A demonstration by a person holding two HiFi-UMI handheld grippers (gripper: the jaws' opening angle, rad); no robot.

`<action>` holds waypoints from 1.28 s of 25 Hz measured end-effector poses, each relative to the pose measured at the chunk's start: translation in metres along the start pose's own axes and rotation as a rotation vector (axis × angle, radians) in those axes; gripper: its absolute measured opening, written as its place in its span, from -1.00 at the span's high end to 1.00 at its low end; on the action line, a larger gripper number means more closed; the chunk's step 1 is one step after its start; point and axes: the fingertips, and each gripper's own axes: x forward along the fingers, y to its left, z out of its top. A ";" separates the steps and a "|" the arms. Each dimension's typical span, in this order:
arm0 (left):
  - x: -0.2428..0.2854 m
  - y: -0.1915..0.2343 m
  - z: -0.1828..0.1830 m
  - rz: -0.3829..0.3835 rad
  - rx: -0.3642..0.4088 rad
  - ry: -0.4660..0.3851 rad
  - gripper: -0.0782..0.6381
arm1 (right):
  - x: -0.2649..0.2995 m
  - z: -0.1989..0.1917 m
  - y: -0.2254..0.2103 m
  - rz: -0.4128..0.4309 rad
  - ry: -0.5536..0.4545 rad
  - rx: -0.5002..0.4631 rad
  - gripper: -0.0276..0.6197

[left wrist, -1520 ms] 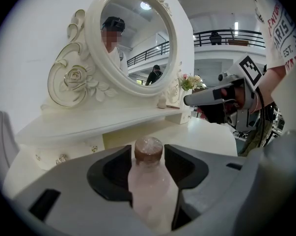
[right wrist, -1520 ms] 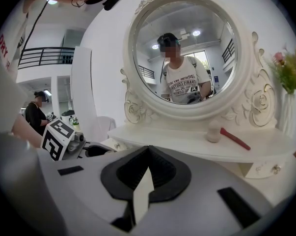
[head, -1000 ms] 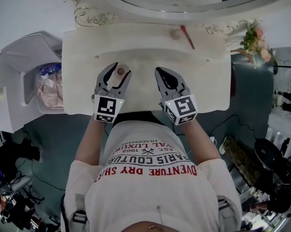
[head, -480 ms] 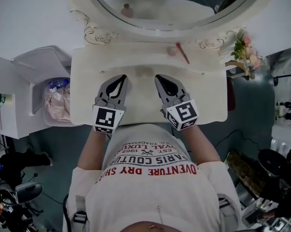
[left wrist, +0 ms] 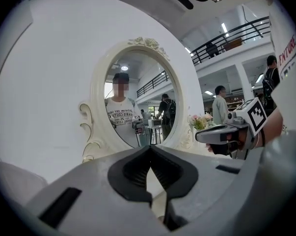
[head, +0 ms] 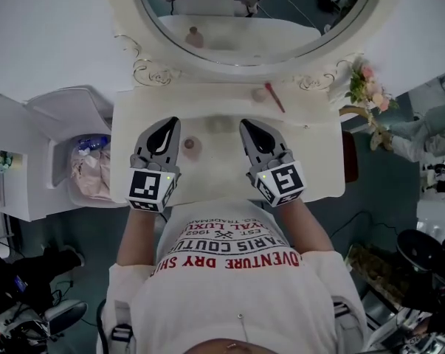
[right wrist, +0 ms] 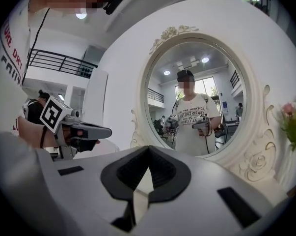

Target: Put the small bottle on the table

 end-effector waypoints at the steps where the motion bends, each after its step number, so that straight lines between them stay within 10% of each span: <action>1: -0.001 -0.001 0.002 -0.012 -0.006 -0.008 0.76 | 0.000 0.003 0.000 -0.001 -0.007 -0.002 0.92; 32: -0.011 -0.026 -0.002 -0.054 -0.014 -0.010 0.76 | -0.009 0.012 0.011 0.036 -0.029 -0.042 0.92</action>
